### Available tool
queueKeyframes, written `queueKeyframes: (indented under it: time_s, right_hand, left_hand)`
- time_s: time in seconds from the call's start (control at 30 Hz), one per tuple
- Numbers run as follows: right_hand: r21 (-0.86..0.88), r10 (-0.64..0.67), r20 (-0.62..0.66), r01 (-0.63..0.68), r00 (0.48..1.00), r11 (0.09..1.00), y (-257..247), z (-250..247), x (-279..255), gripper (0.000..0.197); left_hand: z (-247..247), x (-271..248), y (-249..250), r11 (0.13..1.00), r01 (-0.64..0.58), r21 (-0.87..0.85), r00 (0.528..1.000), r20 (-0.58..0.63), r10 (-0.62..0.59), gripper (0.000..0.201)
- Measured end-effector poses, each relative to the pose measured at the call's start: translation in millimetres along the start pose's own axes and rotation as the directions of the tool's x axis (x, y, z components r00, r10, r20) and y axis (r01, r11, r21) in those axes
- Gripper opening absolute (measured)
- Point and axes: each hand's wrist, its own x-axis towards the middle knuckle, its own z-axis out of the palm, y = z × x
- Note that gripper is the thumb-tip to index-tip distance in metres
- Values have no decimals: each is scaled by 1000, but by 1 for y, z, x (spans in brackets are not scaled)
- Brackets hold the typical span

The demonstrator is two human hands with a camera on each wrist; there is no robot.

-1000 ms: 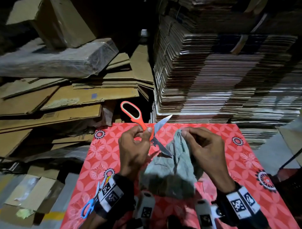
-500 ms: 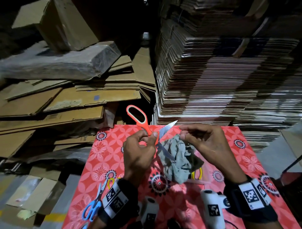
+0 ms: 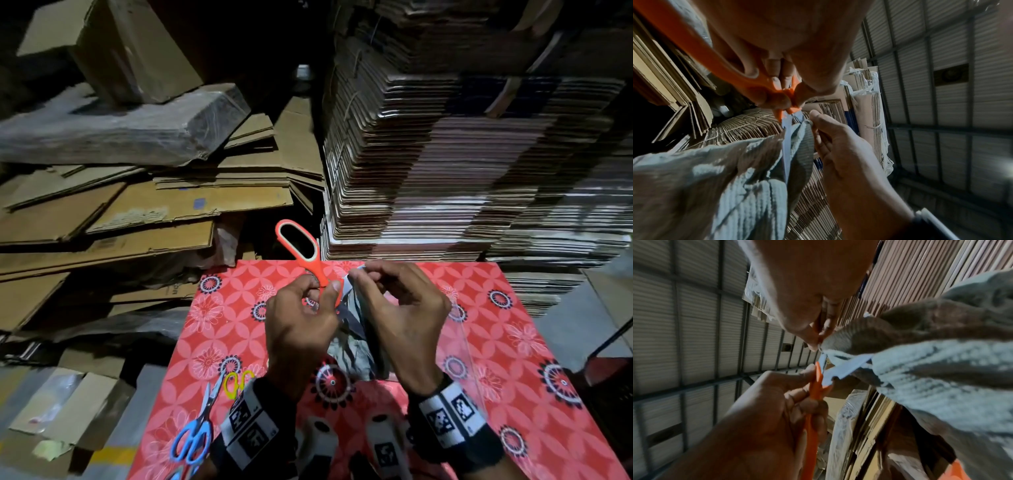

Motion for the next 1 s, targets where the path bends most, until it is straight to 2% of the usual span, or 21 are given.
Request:
queueKeyframes:
  time_s: [0.07, 0.17, 0.3, 0.37, 0.5, 0.7, 0.87, 1.0]
  right_hand:
    - [-83, -89, 50, 93, 995, 992, 2, 1, -9, 17]
    - [-177, -237, 161, 264, 958, 948, 11, 0, -18, 22]
    - [-260, -324, 240, 382, 915, 887, 20, -7, -23, 25]
    - [-246, -317, 256, 379, 913, 892, 23, -9, -25, 25]
    - [-242, -249, 229, 303, 941, 922, 23, -7, -24, 24]
    - [-232, -226, 262, 288, 938, 929, 18, -6, -22, 21]
    - [-255, -161, 166, 200, 973, 946, 23, -10, -2, 20]
    - [-262, -149, 232, 209, 961, 942, 17, 0, -23, 25]
  left_hand:
    - [0, 2, -4, 1000, -15, -16, 1000, -16, 15, 45]
    - [0, 1, -10, 1000, -21, 10, 999, -41, 21, 49]
    - [0, -4, -16, 1000, -23, 20, 999, -36, 24, 46]
    - [2, -6, -18, 999, -28, 26, 999, -20, 29, 46]
    - [5, -8, -14, 998, -59, 17, 998, -10, 59, 46]
    - [5, -5, -24, 994, -69, 80, 997, -25, 71, 44]
    - [6, -8, -19, 996, -75, 50, 997, -11, 76, 45]
    - [6, -5, -17, 998, -56, 13, 998, -16, 56, 46]
